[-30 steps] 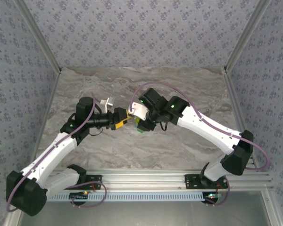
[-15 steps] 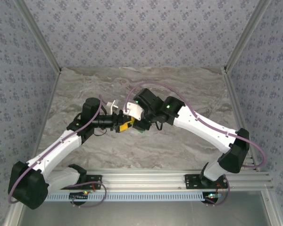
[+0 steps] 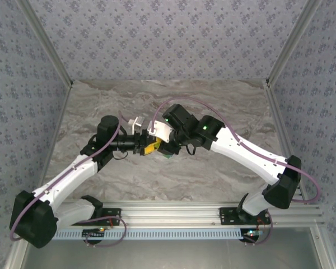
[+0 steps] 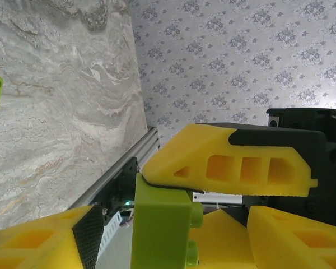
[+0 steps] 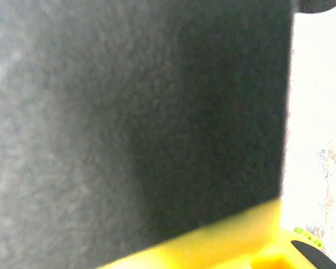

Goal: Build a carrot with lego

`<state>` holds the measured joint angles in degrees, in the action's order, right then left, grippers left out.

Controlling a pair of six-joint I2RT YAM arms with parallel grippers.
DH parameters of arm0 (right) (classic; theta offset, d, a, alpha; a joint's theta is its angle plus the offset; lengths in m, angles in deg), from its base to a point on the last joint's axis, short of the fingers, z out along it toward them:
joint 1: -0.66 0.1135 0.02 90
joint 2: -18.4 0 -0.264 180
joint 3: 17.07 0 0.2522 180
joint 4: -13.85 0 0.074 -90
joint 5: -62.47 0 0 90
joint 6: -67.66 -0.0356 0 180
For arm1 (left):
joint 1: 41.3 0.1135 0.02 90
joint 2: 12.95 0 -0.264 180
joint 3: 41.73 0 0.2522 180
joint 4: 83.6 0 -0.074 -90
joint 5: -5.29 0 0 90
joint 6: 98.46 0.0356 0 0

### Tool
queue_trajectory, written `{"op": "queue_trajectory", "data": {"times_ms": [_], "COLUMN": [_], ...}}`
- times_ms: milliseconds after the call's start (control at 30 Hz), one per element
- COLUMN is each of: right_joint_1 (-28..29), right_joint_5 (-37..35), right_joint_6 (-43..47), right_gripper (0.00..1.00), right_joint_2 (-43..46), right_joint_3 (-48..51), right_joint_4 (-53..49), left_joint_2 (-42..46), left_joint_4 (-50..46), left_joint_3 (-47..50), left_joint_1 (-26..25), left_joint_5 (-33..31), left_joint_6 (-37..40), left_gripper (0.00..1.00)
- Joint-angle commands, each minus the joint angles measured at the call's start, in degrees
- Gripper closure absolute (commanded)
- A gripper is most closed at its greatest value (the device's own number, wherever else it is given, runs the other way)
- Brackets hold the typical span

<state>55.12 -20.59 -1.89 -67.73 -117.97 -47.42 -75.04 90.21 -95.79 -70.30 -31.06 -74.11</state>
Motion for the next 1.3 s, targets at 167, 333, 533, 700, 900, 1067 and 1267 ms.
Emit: {"op": "queue_trajectory", "data": {"times_ms": [167, 333, 533, 700, 900, 1067, 1267], "right_joint_1": [-0.14, -0.14, -0.31, -0.93, -1.49, -1.72, -1.81], "right_joint_5": [1.54, 1.9, 1.77, 1.51, 0.99, 0.88, 0.46], "right_joint_6": [0.47, 0.73, 0.91, 0.99, 0.58, 0.21, -0.14], "right_gripper": [0.66, 0.66, 0.66, 0.66, 0.66, 0.65, 0.57], "right_joint_2": [0.17, -1.28, -2.11, -2.31, -2.19, -2.27, -1.75], "right_joint_3": [-1.34, -2.31, -2.95, -2.98, -1.71, -0.68, 0.09], "right_joint_4": [0.22, -0.1, 0.22, 0.75, 2.39, 3.69, 4.55], "left_joint_2": [-0.38, -1.03, -0.94, -0.26, 1.77, 3.16, 3.81], "left_joint_4": [1.81, 2.21, 1.87, 2.53, 3.61, 2.72, 2.36], "left_joint_3": [-0.04, -0.43, -0.33, 0.43, 1.01, 1.25, 1.45], "left_joint_1": [-1.23, -2.2, -2.38, -2.44, -2.39, -2.39, -2.39], "left_joint_5": [1.64, 1.68, 1.82, 1.67, 1.6, 1.6, 1.09], "left_joint_6": [0.91, 1.03, 1.4, 0.98, -0.48, -0.44, -0.67], "left_gripper": [0.43, 0.5, 0.55, 0.59, 0.64, 0.71, 0.72]}}
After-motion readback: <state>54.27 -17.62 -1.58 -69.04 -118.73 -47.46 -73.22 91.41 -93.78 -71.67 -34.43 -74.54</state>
